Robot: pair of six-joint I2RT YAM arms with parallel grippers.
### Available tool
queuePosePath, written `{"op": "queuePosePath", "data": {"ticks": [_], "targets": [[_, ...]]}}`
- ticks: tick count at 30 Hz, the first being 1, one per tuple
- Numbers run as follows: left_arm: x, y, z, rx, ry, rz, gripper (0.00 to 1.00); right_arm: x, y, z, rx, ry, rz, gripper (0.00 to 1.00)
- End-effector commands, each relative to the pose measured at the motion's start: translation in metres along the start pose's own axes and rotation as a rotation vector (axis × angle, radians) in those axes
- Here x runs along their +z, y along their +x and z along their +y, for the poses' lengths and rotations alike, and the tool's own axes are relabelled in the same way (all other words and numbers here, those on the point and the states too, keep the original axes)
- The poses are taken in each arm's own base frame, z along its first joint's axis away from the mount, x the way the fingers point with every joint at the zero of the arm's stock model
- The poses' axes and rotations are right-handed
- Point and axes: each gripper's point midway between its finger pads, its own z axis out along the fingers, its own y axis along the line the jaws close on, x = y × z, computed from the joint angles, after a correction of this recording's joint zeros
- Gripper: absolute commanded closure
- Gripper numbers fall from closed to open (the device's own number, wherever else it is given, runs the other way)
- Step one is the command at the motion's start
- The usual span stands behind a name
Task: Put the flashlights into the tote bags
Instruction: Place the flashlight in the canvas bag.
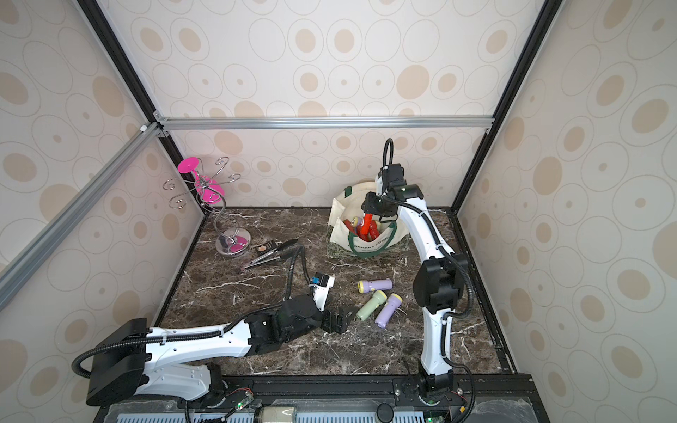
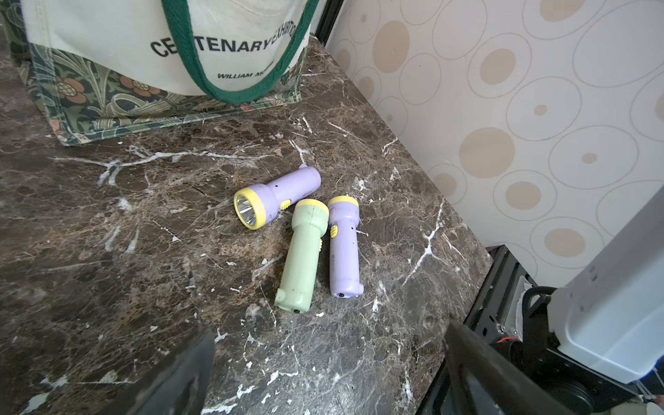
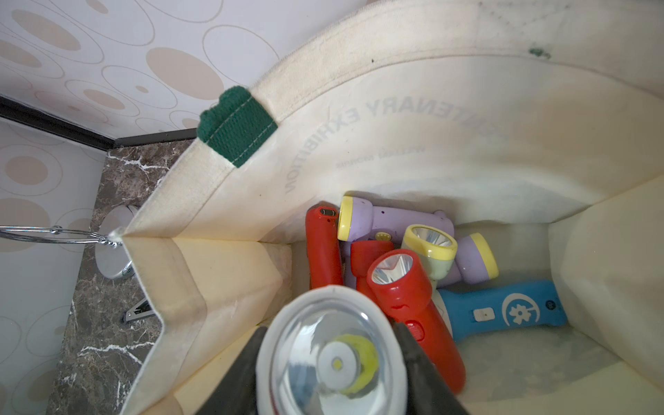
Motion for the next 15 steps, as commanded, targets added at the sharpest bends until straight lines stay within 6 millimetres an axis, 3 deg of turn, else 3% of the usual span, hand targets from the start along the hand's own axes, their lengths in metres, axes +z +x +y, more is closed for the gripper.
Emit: {"op": "queuePosePath", "data": {"ticks": [1,8,15], "targets": [[0.002,-0.021,-0.017,-0.004,0.047,-0.051,0.0,0.002,0.005,0.0,-0.021,0.007,0.03,0.99],[0.007,-0.019,-0.019,-0.009,0.056,-0.046,0.0,0.008,0.009,-0.003,-0.009,0.017,0.046,0.82],[0.009,-0.016,-0.018,-0.011,0.054,-0.039,0.0,-0.004,-0.002,-0.003,-0.001,0.038,0.001,0.5]]}}
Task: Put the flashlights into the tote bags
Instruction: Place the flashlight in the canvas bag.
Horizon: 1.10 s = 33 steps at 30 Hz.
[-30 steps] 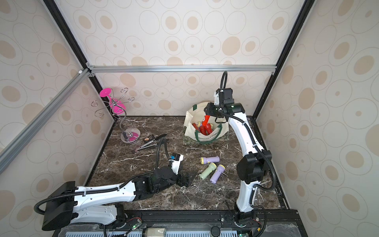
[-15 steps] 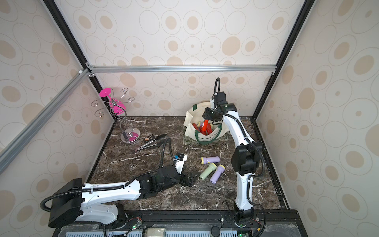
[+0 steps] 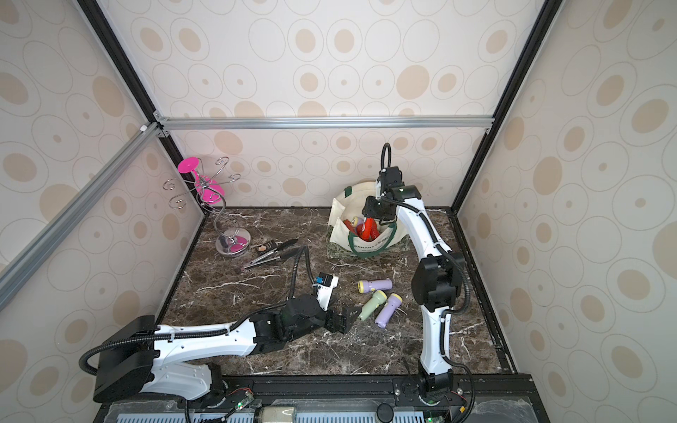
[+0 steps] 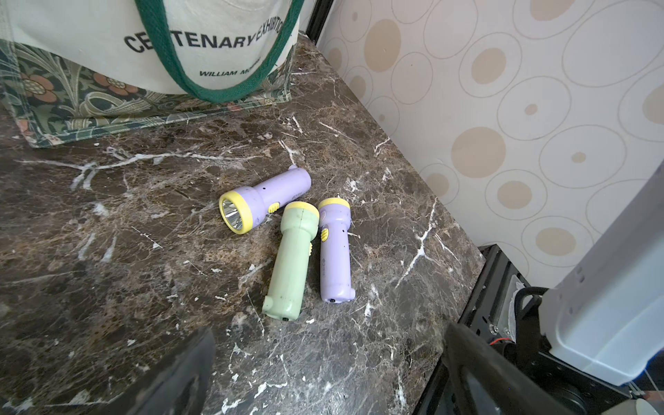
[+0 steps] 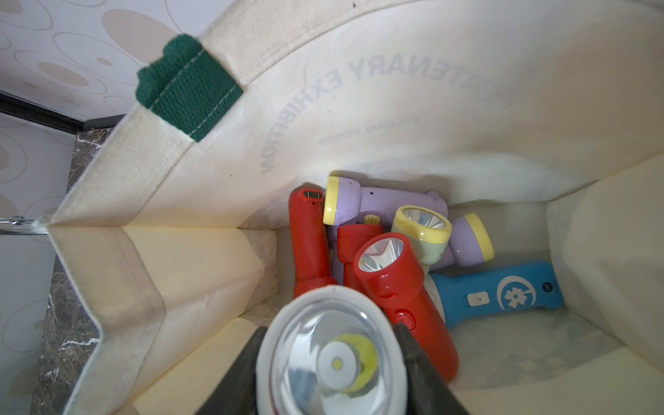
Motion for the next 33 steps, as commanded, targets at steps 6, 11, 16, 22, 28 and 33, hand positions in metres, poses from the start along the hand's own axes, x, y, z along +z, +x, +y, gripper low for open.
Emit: {"op": "queuePosePath", "data": {"ticks": [6,11,16,22,28,33], "targets": [[0.005,-0.013,-0.011,0.0,0.025,-0.029,0.0,-0.035,-0.025,0.009,0.005,0.017,-0.097,0.26],[0.01,-0.01,-0.011,0.008,0.021,-0.012,0.0,-0.065,-0.04,0.018,0.001,0.002,-0.172,0.2],[0.017,-0.004,-0.012,0.018,0.022,0.011,0.0,-0.097,-0.05,0.034,-0.02,-0.035,-0.223,0.18],[0.031,0.007,-0.012,0.039,0.017,0.053,0.02,-0.124,-0.042,0.053,-0.055,-0.069,-0.241,0.17],[0.048,0.015,-0.014,0.081,0.016,0.094,0.05,-0.144,-0.019,0.062,-0.065,-0.099,-0.23,0.17],[0.063,0.023,-0.014,0.104,0.007,0.136,0.07,-0.155,0.008,0.058,-0.042,-0.12,-0.214,0.17]]}}
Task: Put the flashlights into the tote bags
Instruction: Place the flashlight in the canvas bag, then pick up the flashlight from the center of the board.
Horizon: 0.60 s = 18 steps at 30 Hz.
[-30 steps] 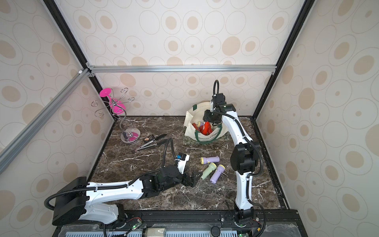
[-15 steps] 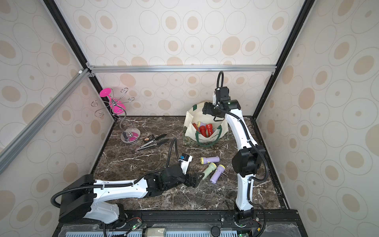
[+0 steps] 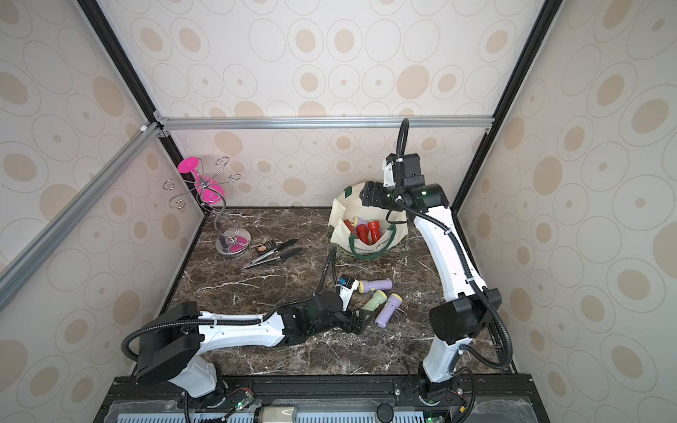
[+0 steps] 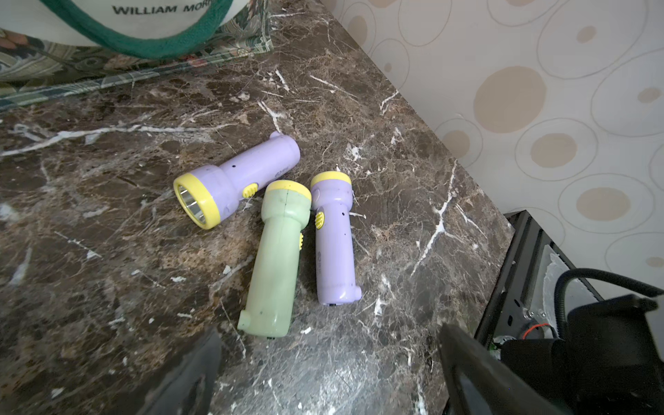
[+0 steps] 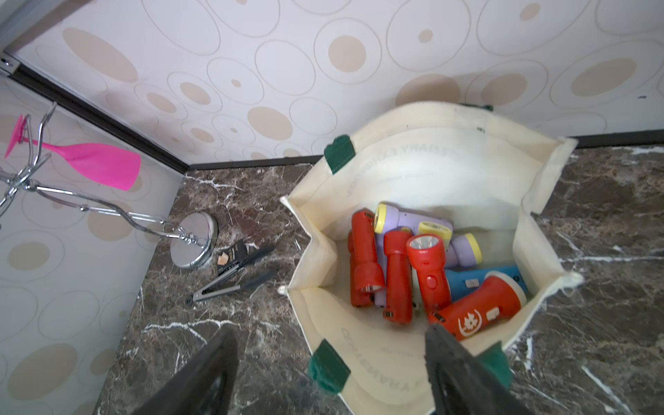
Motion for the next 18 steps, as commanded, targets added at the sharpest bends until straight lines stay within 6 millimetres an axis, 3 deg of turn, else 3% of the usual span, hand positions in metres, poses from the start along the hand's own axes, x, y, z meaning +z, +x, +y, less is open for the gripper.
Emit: {"op": "queuePosePath", "data": {"ticks": [1,18], "targets": [[0.006,-0.009,-0.005,0.023,0.011,0.002,0.08,-0.013,0.015,0.003,0.014,-0.025,0.011,0.17],[0.032,-0.004,0.028,-0.02,-0.066,0.047,0.1,-0.071,0.098,-0.009,0.013,-0.028,0.128,0.15]]}}
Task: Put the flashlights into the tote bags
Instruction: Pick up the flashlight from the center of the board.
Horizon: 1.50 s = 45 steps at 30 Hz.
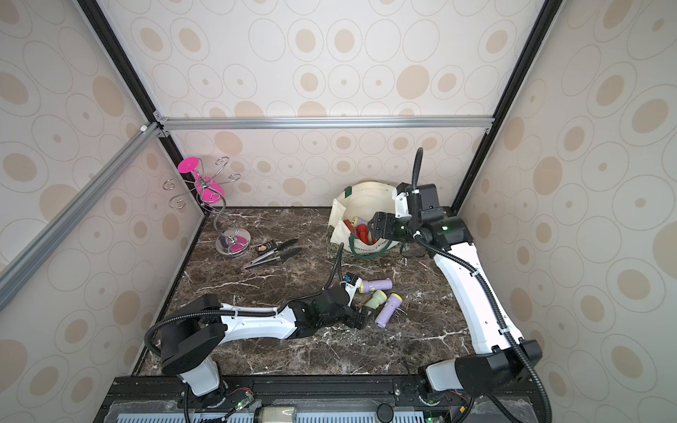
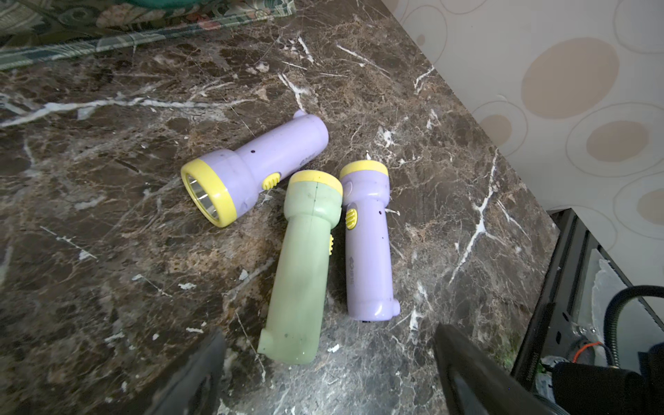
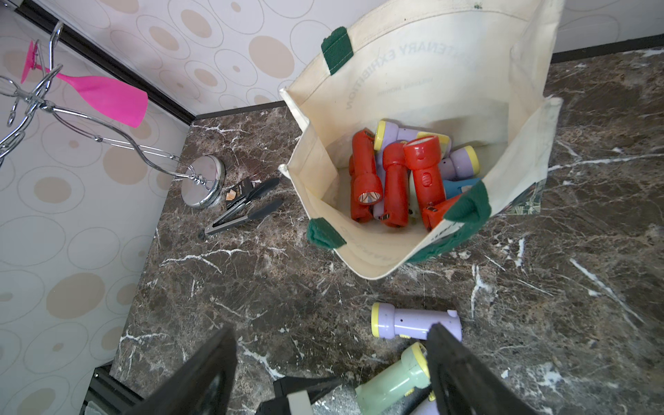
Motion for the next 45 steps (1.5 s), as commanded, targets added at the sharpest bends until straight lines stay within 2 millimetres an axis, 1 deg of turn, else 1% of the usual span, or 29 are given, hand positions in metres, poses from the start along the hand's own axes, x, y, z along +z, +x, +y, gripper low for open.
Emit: {"op": "queuePosePath", "data": {"ticks": [1,6,8,14,17,20,25,32,35,40,45], "targets": [[0.005,-0.013,0.002,0.006,-0.012,-0.008,0.11,-0.007,0.025,-0.003,0.001,-0.001,0.059,0.16],[0.014,-0.016,0.009,0.013,-0.017,-0.002,0.13,-0.01,0.053,-0.007,0.031,-0.011,0.107,0.16],[0.02,-0.014,0.01,0.024,-0.017,0.009,0.14,-0.011,0.061,-0.01,0.036,-0.006,0.121,0.15],[0.041,-0.002,0.015,0.059,-0.035,0.066,0.21,-0.013,0.077,-0.014,0.048,-0.004,0.151,0.16],[0.05,0.001,0.017,0.081,-0.047,0.083,0.21,-0.012,0.082,-0.016,0.047,-0.001,0.157,0.16],[0.059,0.005,0.023,0.095,-0.078,0.101,0.23,-0.011,0.083,-0.017,0.048,0.002,0.158,0.16],[0.071,0.019,0.029,0.101,-0.093,0.138,0.29,-0.008,0.083,-0.017,0.048,0.002,0.164,0.16],[0.072,0.032,0.034,0.115,-0.092,0.17,0.39,-0.004,0.087,-0.018,0.068,-0.006,0.171,0.16],[0.073,0.039,0.04,0.128,-0.11,0.191,0.44,-0.003,0.087,-0.018,0.073,-0.007,0.172,0.16],[0.071,0.045,0.043,0.135,-0.12,0.202,0.53,-0.002,0.086,-0.017,0.081,-0.009,0.171,0.17],[0.067,0.049,0.044,0.132,-0.118,0.202,0.57,-0.001,0.087,-0.017,0.088,-0.012,0.175,0.17]]}}
